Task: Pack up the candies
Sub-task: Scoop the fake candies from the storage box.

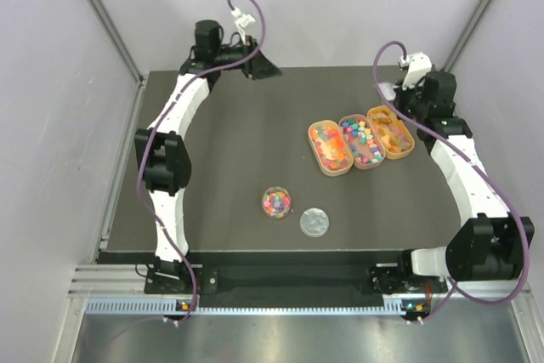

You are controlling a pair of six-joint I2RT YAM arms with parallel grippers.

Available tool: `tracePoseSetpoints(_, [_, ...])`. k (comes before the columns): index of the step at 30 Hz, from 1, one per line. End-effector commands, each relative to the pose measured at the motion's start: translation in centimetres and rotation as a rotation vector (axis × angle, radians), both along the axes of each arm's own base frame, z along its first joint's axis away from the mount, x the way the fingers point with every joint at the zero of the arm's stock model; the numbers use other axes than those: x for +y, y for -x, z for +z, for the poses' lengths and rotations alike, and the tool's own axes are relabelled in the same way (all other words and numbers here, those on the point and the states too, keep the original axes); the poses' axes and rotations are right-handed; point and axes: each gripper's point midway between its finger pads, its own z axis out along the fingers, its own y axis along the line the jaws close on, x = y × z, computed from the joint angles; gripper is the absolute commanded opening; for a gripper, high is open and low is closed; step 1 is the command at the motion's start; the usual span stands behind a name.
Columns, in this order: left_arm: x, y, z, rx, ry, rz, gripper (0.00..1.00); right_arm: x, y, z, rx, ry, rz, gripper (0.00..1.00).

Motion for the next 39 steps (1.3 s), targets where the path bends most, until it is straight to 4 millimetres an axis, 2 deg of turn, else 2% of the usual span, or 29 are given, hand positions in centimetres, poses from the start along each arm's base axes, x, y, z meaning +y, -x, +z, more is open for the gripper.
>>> tracePoseSetpoints(1, [-1.8, -2.4, -6.2, -0.212, -0.292, 0.137, 0.52, -1.4, 2.6, -2.0, 0.169, 0.058, -0.020, 0.00])
tracePoseSetpoints(2, [-2.8, -2.4, -7.3, -0.209, -0.317, 0.141, 0.50, -1.7, 2.9, -2.2, 0.178, 0.064, -0.024, 0.00])
tracePoseSetpoints(4, [-3.3, -3.8, -8.4, -0.210, -0.341, 0.202, 0.47, -1.9, 3.3, -2.7, 0.217, 0.082, -0.017, 0.00])
tracePoseSetpoints(5, [-3.9, -4.4, -9.8, -0.192, -0.346, 0.217, 0.46, -2.2, 3.8, -4.0, 0.277, 0.081, -0.023, 0.00])
tracePoseSetpoints(7, [-4.5, -6.3, -10.0, -0.191, -0.300, 0.274, 0.45, -2.2, 3.9, -4.9, 0.324, 0.088, -0.021, 0.00])
tracePoseSetpoints(8, [-4.7, -7.4, -11.9, -0.171, -0.303, 0.302, 0.45, -3.5, 4.0, -5.9, 0.364, 0.084, -0.052, 0.00])
tracePoseSetpoints(10, [-5.9, -8.7, -11.5, -0.207, -0.279, 0.319, 0.44, -3.9, 3.5, -6.2, 0.374, 0.083, -0.064, 0.00])
tracePoseSetpoints(11, [-6.3, -9.3, -13.5, -0.203, -0.302, 0.325, 0.45, -4.1, 3.3, -6.3, 0.378, 0.089, -0.065, 0.00])
tracePoseSetpoints(13, [-7.7, -9.6, -13.6, -0.255, -0.296, 0.315, 0.45, -4.4, 2.7, -6.4, 0.394, 0.101, -0.075, 0.00])
tracePoseSetpoints(15, [-8.5, -9.9, -14.5, -0.257, -0.280, 0.317, 0.47, -4.7, 2.8, -6.9, 0.423, 0.116, -0.070, 0.00])
tracePoseSetpoints(16, [-9.3, -10.2, -13.7, -0.293, -0.252, 0.322, 0.47, -4.9, 2.6, -7.1, 0.436, 0.119, -0.070, 0.00])
tracePoseSetpoints(17, [-9.6, -10.5, -14.7, -0.292, -0.253, 0.319, 0.47, -5.0, 2.8, -7.4, 0.453, 0.119, -0.070, 0.00])
tracePoseSetpoints(20, [-10.6, -11.3, -15.0, -0.328, -0.230, 0.322, 0.47, -5.2, 2.9, -8.0, 0.488, 0.127, -0.067, 0.00])
tracePoseSetpoints(30, [-11.1, -10.3, -14.5, -0.305, -0.181, 0.280, 0.47, -5.7, 2.5, -10.4, 0.551, 0.138, -0.087, 0.00])
tracePoseSetpoints(36, [-11.0, -9.4, -14.6, -0.278, -0.170, 0.251, 0.47, -6.4, 2.4, -12.5, 0.596, 0.139, -0.110, 0.00])
tracePoseSetpoints(38, [-10.8, -9.1, -14.0, -0.282, -0.163, 0.240, 0.47, -6.8, 2.6, -13.5, 0.621, 0.124, -0.124, 0.00])
tracePoseSetpoints(39, [-10.6, -8.9, -14.6, -0.265, -0.171, 0.238, 0.47, -6.8, 2.6, -13.8, 0.623, 0.111, -0.132, 0.00])
